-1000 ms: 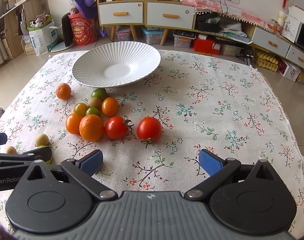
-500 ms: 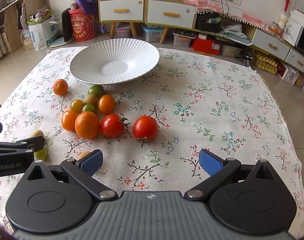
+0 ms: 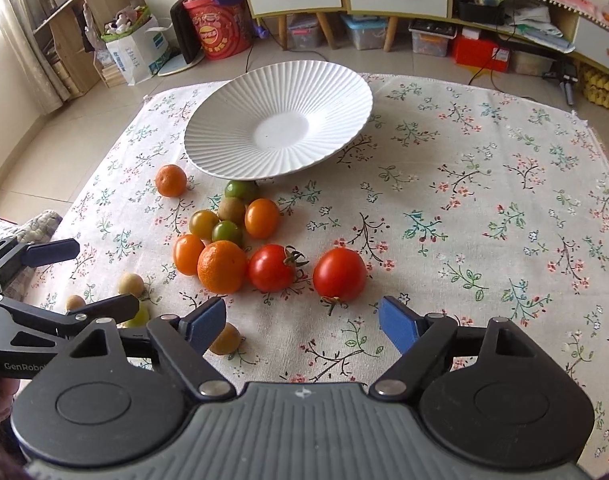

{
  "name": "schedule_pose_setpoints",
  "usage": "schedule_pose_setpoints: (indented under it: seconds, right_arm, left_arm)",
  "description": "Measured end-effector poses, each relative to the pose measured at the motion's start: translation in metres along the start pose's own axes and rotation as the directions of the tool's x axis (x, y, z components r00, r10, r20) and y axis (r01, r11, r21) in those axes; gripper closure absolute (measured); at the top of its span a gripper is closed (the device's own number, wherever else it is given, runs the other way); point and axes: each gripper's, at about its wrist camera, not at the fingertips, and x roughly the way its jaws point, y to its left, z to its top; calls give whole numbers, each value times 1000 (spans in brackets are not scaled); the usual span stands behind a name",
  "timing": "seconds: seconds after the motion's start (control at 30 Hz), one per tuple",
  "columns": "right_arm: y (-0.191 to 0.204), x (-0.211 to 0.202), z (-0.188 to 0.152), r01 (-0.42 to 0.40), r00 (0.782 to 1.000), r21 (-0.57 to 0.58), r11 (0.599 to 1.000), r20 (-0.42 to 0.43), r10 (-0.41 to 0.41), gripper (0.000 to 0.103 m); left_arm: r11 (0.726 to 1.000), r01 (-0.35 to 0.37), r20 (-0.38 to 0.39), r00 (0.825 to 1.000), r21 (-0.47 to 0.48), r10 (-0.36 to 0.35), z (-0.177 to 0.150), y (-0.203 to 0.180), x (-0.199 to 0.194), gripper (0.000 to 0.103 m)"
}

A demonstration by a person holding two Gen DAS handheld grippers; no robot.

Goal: Organize fruits
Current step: 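Move the right gripper to the large red tomato and close on it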

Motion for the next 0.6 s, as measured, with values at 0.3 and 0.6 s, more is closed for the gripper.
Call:
schedule_pose_setpoints:
  seconds: [0.3, 0.6]
  right_arm:
    - [-41, 24, 3, -148, 988, 195, 970, -9, 153, 54]
    - [-54, 34, 6, -131, 989, 239, 962, -38, 144, 60]
  left_arm:
    - [961, 269, 58, 960, 57, -272, 11, -19, 19, 56]
    - [926, 298, -16, 953, 232, -303, 33, -57, 50, 75]
